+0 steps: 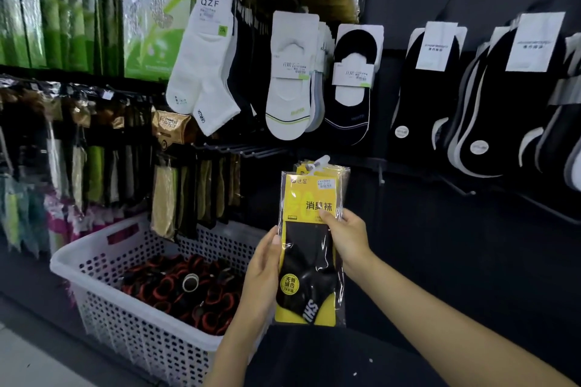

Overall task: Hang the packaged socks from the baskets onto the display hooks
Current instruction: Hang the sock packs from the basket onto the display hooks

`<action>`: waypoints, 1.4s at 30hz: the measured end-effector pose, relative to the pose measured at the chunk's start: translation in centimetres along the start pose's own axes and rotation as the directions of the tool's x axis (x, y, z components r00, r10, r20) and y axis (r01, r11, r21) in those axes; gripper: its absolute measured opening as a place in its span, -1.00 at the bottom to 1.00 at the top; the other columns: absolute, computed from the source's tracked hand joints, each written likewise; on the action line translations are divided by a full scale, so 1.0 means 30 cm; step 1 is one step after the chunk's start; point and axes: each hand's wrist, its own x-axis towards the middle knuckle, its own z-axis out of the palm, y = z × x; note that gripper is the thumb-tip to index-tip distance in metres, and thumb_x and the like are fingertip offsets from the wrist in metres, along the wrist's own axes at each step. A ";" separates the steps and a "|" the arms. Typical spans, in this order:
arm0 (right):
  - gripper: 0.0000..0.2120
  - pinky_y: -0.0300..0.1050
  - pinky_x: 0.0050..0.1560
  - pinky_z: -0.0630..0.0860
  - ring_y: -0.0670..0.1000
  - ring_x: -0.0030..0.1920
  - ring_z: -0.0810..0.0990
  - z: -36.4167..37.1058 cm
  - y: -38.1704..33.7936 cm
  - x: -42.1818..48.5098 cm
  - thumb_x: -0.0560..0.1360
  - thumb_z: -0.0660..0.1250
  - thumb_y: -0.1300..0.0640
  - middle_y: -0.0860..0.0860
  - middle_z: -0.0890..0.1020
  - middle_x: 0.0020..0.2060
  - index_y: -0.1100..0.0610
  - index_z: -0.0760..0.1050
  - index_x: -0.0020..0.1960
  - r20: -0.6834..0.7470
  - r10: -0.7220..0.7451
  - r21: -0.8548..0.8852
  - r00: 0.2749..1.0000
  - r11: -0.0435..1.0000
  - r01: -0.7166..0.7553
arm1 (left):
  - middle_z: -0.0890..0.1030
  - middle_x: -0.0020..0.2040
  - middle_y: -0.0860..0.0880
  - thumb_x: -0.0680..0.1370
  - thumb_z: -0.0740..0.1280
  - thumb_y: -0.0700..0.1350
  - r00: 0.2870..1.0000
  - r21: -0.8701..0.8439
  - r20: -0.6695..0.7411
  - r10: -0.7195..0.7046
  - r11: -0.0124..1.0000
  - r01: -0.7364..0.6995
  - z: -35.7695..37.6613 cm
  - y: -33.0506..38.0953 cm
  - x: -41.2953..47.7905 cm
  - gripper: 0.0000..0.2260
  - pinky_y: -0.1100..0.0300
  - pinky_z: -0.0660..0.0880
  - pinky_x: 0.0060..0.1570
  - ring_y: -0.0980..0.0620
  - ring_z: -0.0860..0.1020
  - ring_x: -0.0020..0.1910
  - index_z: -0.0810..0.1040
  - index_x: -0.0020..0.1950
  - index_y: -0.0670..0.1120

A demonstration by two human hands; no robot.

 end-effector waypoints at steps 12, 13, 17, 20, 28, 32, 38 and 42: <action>-0.71 0.07 0.13 0.56 0.13 0.05 0.61 0.016 0.097 0.161 0.45 0.44 0.01 0.11 0.65 0.02 0.19 0.56 0.03 -0.165 0.250 0.110 0.954 0.966 -0.235 | 0.49 0.27 0.13 0.58 0.16 0.12 0.999 0.223 0.010 -0.040 0.974 0.037 0.028 -0.119 0.240 -0.53 0.37 0.40 0.04 0.20 0.46 0.21 0.22 0.48 0.06; -0.75 0.05 0.09 0.56 0.14 0.05 0.61 0.012 0.103 0.168 0.47 0.42 0.01 0.13 0.64 0.02 0.18 0.55 -0.01 -0.165 0.282 0.117 0.945 0.957 -0.265 | 0.48 0.30 0.07 0.59 0.16 0.10 0.999 0.239 0.006 -0.041 0.970 0.038 0.033 -0.130 0.256 -0.52 0.33 0.39 0.10 0.16 0.45 0.25 0.20 0.49 0.06; -0.84 -0.13 -0.10 0.51 0.09 0.04 0.59 -0.039 0.139 0.161 0.53 0.36 0.10 0.15 0.63 0.10 0.18 0.55 0.02 -0.130 0.352 0.133 0.927 0.933 -0.335 | 0.34 0.45 -0.02 0.59 0.18 0.08 0.999 0.260 0.013 -0.037 0.965 0.033 0.037 -0.162 0.290 -0.46 0.08 0.29 0.39 0.04 0.32 0.42 0.14 0.53 0.00; -0.67 -0.10 0.14 0.46 0.08 0.20 0.53 -0.120 0.179 0.115 0.55 0.33 0.13 0.15 0.56 0.23 0.23 0.47 0.27 -0.078 0.369 0.095 0.926 0.927 -0.362 | 0.28 0.48 -0.05 0.60 0.18 0.06 0.997 0.303 -0.013 -0.074 0.950 0.074 0.030 -0.181 0.264 -0.47 -0.01 0.26 0.42 -0.01 0.27 0.45 0.15 0.52 -0.03; -0.84 -0.10 0.13 0.50 0.03 0.15 0.57 -0.441 0.318 -0.166 0.53 0.34 0.14 0.06 0.61 0.12 0.13 0.54 0.10 0.071 0.459 -0.087 0.886 0.888 -0.453 | 0.46 0.12 0.18 0.61 0.20 -0.01 0.975 0.372 0.007 -0.222 0.906 0.203 0.056 -0.299 -0.066 -0.59 0.52 0.39 -0.01 0.26 0.45 0.08 0.28 0.44 -0.07; -0.87 -0.05 0.16 0.50 0.07 0.13 0.58 -0.604 0.437 -0.374 0.55 0.31 0.18 0.07 0.62 0.07 0.15 0.53 0.10 0.079 0.553 -0.136 0.829 0.830 -0.541 | 0.54 0.01 0.06 0.60 0.22 0.00 0.927 0.347 0.014 -0.374 0.871 0.347 0.129 -0.428 -0.278 -0.70 0.41 0.42 -0.04 0.16 0.51 -0.03 0.42 0.31 -0.05; -0.96 -0.25 -0.19 0.47 -0.07 -0.16 0.59 -0.842 0.725 -0.685 0.54 0.33 0.19 0.05 0.62 -0.11 0.13 0.56 -0.05 -0.008 0.694 -0.338 0.720 0.676 -0.655 | 0.57 -0.13 -0.03 0.58 0.28 -0.18 0.821 0.334 0.025 -0.570 0.779 0.531 0.276 -0.622 -0.627 -0.84 0.39 0.42 -0.11 0.03 0.52 -0.09 0.53 0.12 -0.21; -0.80 -0.21 -0.07 0.44 0.00 -0.07 0.55 -0.982 0.904 -0.811 0.43 0.47 0.21 0.11 0.60 -0.07 0.27 0.59 0.02 -0.162 0.646 -0.511 0.746 0.591 -0.624 | 0.55 -0.07 -0.12 0.57 0.29 -0.24 0.758 0.412 -0.040 -0.651 0.680 0.606 0.260 -0.711 -0.787 -0.80 0.48 0.40 -0.23 0.26 0.53 -0.27 0.52 0.15 -0.30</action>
